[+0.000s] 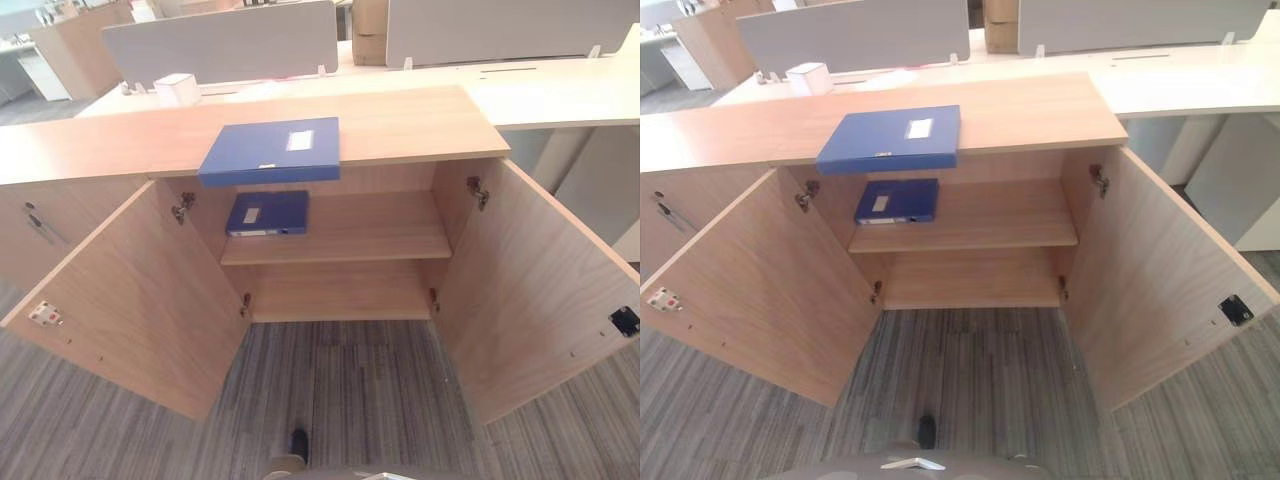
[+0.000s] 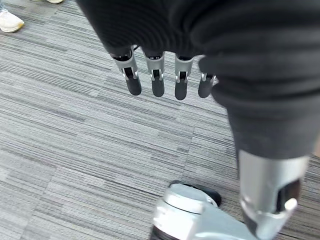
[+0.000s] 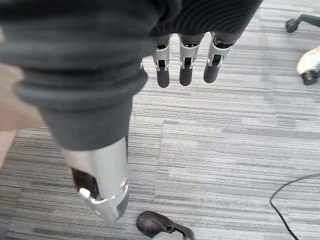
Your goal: Put the empty folder in the office cabinet
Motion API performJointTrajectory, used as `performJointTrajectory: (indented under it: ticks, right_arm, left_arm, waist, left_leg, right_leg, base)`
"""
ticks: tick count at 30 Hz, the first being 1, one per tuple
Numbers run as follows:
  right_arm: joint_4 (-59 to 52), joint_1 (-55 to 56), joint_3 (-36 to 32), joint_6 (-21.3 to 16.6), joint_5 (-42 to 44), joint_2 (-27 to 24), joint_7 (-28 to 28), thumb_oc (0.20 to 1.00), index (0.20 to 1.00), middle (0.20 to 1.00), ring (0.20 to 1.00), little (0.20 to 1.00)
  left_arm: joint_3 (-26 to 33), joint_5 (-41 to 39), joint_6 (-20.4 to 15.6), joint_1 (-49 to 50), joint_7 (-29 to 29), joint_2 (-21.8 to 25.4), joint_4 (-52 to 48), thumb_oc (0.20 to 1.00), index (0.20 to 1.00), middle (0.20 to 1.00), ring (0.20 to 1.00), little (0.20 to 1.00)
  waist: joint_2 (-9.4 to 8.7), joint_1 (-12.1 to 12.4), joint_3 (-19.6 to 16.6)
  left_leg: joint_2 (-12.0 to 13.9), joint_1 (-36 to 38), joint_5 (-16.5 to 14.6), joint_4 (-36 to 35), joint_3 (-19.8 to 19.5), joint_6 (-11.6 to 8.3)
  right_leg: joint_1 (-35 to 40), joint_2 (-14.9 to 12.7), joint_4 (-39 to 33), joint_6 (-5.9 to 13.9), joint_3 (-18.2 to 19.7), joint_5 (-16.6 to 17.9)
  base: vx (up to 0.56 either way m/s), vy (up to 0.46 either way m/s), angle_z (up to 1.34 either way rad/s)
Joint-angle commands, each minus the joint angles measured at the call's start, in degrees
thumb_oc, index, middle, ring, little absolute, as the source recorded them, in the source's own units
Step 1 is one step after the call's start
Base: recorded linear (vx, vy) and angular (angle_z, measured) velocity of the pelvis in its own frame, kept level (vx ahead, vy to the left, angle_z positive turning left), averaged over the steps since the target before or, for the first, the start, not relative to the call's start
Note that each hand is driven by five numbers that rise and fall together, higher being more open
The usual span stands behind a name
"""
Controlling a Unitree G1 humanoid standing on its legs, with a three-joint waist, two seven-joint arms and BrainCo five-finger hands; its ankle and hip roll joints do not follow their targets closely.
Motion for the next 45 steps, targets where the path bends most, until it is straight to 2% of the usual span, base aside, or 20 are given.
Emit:
performJointTrajectory:
  ticks: [1, 9, 17, 25, 31, 32, 35, 37, 38, 39, 40, 42, 45]
  right_arm:
    - [0.65, -3.56, -1.71, -0.48, 0.47, -0.86, -0.72, 1.0, 1.0, 1.0, 1.0, 1.0]
    - [0.25, -3.11, -2.14, -0.71, 0.94, 0.65, -1.71, 1.0, 1.0, 1.0, 1.0, 1.0]
    - [0.22, -3.27, -2.07, -0.86, 0.75, 1.43, -1.97, 1.0, 1.0, 1.0, 1.0, 1.0]
    - [0.21, -3.17, -2.17, -0.99, 0.59, 2.17, -2.3, 1.0, 1.0, 1.0, 1.0, 1.0]
    - [-0.46, -3.48, -2.59, -1.12, 0.75, 2.44, -2.4, 1.0, 1.0, 1.0, 1.0, 1.0]
    - [-1.36, -3.89, -2.84, -1.41, 1.02, 2.26, -2.57, 1.0, 1.0, 1.0, 1.0, 1.0]
    - [-2.53, -4.56, -2.44, -1.84, 1.25, 2.41, -2.97, 1.0, 1.0, 1.0, 1.0, 1.0]
    - [-3.11, -5.39, -1.89, -2.11, 1.6, 2.54, -3.14, 1.0, 1.0, 1.0, 1.0, 1.0]
    - [-3.27, -6.26, -1.69, -2.41, 2.5, 2.33, -3.1, 1.0, 1.0, 1.0, 1.0, 1.0]
    - [-3.23, -6.31, -1.68, -2.42, 2.53, 2.32, -3.1, 1.0, 1.0, 1.0, 1.0, 1.0]
    - [-3.04, -6.27, -1.95, -2.63, 4.15, 2.18, -3.39, 1.0, 1.0, 1.0, 1.0, 1.0]
    - [-2.68, -5.93, -2.18, -2.76, 4.93, 2.17, -3.6, 1.0, 1.0, 1.0, 1.0, 1.0]
    - [-2.21, -5.2, -1.29, -2.96, 4.67, 2.19, -3.63, 1.0, 1.0, 1.0, 1.0, 1.0]
  left_arm:
    - [0.65, 0.12, -1.36, 0.03, 2.06, 2.05, -0.7, 1.0, 1.0, 1.0, 1.0, 1.0]
    - [1.36, -1.1, -3.1, -1.27, 4.28, 3.75, -4.45, 1.0, 1.0, 1.0, 1.0, 1.0]
    - [1.79, -0.58, -3.52, -1.8, 4.81, 4.4, -3.72, 1.0, 1.0, 1.0, 1.0, 1.0]
    - [2.47, -1.22, -4.18, -2.28, 5.46, 4.6, -3.59, 1.0, 1.0, 1.0, 1.0, 1.0]
    - [2.86, -1.05, -4.37, -2.48, 5.48, 4.99, -3.45, 1.0, 1.0, 1.0, 1.0, 1.0]
    - [3.22, -1.73, -4.48, -2.79, 5.58, 5.15, -3.56, 1.0, 1.0, 1.0, 1.0, 1.0]
    - [3.17, -1.73, -4.66, -3.12, 5.75, 5.66, -3.63, 1.0, 1.0, 1.0, 1.0, 1.0]
    - [3.17, -1.71, -4.85, -3.45, 5.83, 6.38, -3.92, 1.0, 1.0, 1.0, 1.0, 1.0]
    - [3.01, -2.5, -5.0, -3.89, 5.67, 6.85, -4.15, 1.0, 1.0, 1.0, 1.0, 1.0]
    - [3.02, -2.51, -5.0, -3.93, 5.66, 6.85, -4.13, 1.0, 1.0, 1.0, 1.0, 1.0]
    - [2.95, -3.05, -4.97, -3.94, 5.61, 7.03, -4.46, 1.0, 1.0, 1.0, 1.0, 1.0]
    - [3.08, -3.01, -5.1, -3.71, 5.69, 6.91, -4.35, 1.0, 1.0, 1.0, 1.0, 1.0]
    - [3.45, -3.79, -5.12, -3.49, 5.74, 5.96, -3.76, 1.0, 1.0, 1.0, 1.0, 1.0]
  waist:
    - [0.62, 0.32, 0.31]
    - [-1.05, 0.06, 0.05]
    - [-2.17, 0.0, -0.05]
    - [-3.19, 0.14, -0.06]
    - [-3.45, 0.2, 0.62]
    - [-3.22, 0.09, 1.75]
    - [-3.38, 0.29, 2.8]
    - [-3.73, 0.43, 3.36]
    - [-4.1, -0.14, 4.15]
    - [-3.97, -0.08, 4.1]
    - [-4.16, -0.98, 4.75]
    - [-4.59, -0.81, 4.66]
    - [-4.72, -0.69, 3.36]
  left_leg:
    - [-1.21, 5.04, -0.8, -3.14, 0.81, 0.92]
    - [-2.28, 5.76, -2.62, -3.42, 2.02, 1.72]
    - [-3.26, 5.43, -3.48, -3.42, 2.63, 2.56]
    - [-5.31, 4.93, -4.25, -3.42, 3.01, 3.92]
    - [-7.5, 5.21, -4.91, -3.42, 2.66, 5.64]
    - [-8.18, 5.35, -4.95, -3.42, 2.52, 6.25]
    - [-8.05, 5.63, -5.32, -3.42, 2.83, 6.33]
    - [-7.17, 5.39, -5.47, -3.42, 3.46, 5.92]
    - [-6.85, 5.21, -5.44, -3.42, 3.71, 5.84]
    - [-6.64, 5.2, -5.58, -3.42, 3.76, 5.74]
    - [-6.52, 5.82, -5.54, -3.42, 3.57, 5.88]
    - [-6.72, 5.96, -5.47, -3.42, 3.61, 5.84]
    - [-5.27, 5.89, -5.66, -3.42, 3.76, 4.46]
  right_leg:
    - [3.6, -5.39, -6.27, 6.74, 0.99, 1.54]
    - [3.19, -7.69, -6.76, 8.63, 1.46, 3.09]
    - [2.04, -8.99, -7.05, 9.76, 2.1, 4.58]
    - [0.85, -11.17, -6.66, 11.25, 2.59, 5.9]
    - [-2.17, -14.65, -0.32, 12.59, 3.46, 6.78]
    - [-3.87, -16.25, 3.29, 13.17, 3.53, 8.7]
    - [-6.01, -17.28, 6.29, 12.4, 2.62, 10.26]
    - [-7.36, -15.96, 4.37, 11.28, -0.13, 10.01]
    - [-10.83, -12.28, 1.67, 10.43, -1.33, 10.09]
    - [-10.84, -12.05, 1.63, 10.34, -1.34, 10.05]
    - [-10.83, -8.16, -1.0, 9.95, 1.87, 8.59]
    - [-10.09, -7.24, -2.11, 9.63, 3.13, 8.54]
    - [-7.86, -5.21, -5.95, 8.34, 1.07, 8.1]
  base:
    - [0.06, 0.112, 0.12]
    - [0.04, 0.098, 0.02]
    - [0.02, 0.08, -0.07]
    - [0.02, 0.087, -0.02]
    - [0.0, 0.129, 0.0]
    - [-0.03, 0.088, 0.02]
    - [0.0, 0.052, -0.01]
    - [0.03, -0.076, -0.26]
    - [0.03, -0.094, -0.4]
    - [0.1, -0.086, -0.52]
    - [0.13, -0.06, -0.39]
    - [0.11, -0.056, 0.16]
    - [0.16, -0.181, 0.4]
